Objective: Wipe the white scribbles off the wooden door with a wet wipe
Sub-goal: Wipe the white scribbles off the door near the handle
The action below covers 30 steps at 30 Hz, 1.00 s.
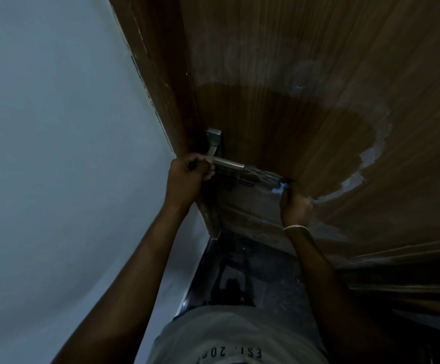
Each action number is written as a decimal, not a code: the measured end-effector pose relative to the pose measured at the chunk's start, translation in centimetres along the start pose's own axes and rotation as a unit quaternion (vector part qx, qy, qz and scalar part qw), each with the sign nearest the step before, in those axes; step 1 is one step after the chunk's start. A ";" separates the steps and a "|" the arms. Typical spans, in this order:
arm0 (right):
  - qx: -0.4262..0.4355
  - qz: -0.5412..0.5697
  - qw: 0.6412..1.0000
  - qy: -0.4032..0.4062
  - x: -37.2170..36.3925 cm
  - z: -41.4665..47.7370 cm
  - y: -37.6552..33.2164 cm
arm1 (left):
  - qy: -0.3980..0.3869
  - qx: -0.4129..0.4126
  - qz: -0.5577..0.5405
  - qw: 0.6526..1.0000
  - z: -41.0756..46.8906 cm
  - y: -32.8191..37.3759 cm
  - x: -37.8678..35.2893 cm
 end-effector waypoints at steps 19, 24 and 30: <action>-0.035 0.015 0.998 -0.041 -2.5 -0.5 -2.3 | -0.007 0.003 0.015 1.000 -0.5 -0.3 2.4; 0.047 0.063 0.997 0.028 -1.6 0.9 -5.0 | -0.002 0.008 0.016 1.000 -0.6 -0.8 3.3; 0.026 -0.016 0.997 -0.074 -3.4 -0.3 -3.8 | -0.022 -0.010 0.017 1.000 -0.1 -0.1 3.3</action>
Point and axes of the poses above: each hand's wrist, its own z-axis towards the middle knuckle, its own x-axis out of the back of the hand, y = z × x, the point moved 5 cm from there along z, towards the middle knuckle, and after that the axes turned 5 degrees about z, right-handed, at the moved point
